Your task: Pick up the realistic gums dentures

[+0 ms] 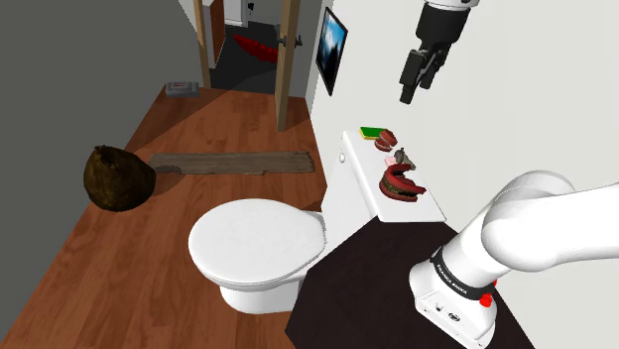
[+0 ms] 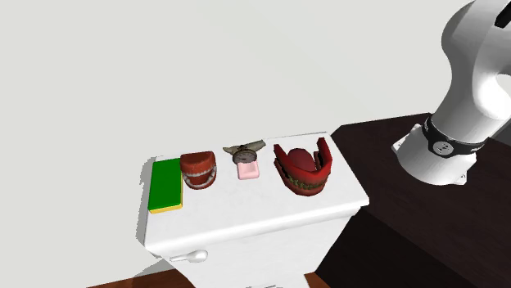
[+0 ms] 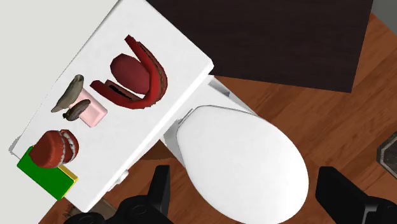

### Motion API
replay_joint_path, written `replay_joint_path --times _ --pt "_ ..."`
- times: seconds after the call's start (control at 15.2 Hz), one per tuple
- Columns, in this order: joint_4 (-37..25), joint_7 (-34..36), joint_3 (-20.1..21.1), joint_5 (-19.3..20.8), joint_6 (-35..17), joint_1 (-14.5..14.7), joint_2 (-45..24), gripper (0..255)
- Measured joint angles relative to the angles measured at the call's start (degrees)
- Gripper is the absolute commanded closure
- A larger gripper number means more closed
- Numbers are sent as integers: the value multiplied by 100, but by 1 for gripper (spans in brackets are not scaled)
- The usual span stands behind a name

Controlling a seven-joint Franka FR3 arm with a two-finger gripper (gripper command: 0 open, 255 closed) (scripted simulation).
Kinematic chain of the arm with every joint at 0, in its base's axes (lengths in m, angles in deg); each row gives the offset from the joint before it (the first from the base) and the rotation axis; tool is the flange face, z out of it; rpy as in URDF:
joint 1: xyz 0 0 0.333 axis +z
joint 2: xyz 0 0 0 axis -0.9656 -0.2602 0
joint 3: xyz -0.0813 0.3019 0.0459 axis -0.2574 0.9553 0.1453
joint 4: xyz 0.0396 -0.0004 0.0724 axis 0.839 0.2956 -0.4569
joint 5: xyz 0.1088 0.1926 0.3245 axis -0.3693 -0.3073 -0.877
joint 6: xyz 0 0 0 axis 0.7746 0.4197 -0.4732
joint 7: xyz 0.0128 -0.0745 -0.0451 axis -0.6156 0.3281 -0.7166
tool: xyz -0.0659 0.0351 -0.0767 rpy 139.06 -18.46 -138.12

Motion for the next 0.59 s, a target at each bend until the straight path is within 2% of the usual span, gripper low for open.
replay_joint_path --times 0.13,0.59 --pt "41 -40 -48 28 -50 -20 3 0" --pt "619 -488 -680 384 -1150 -296 -364 0"
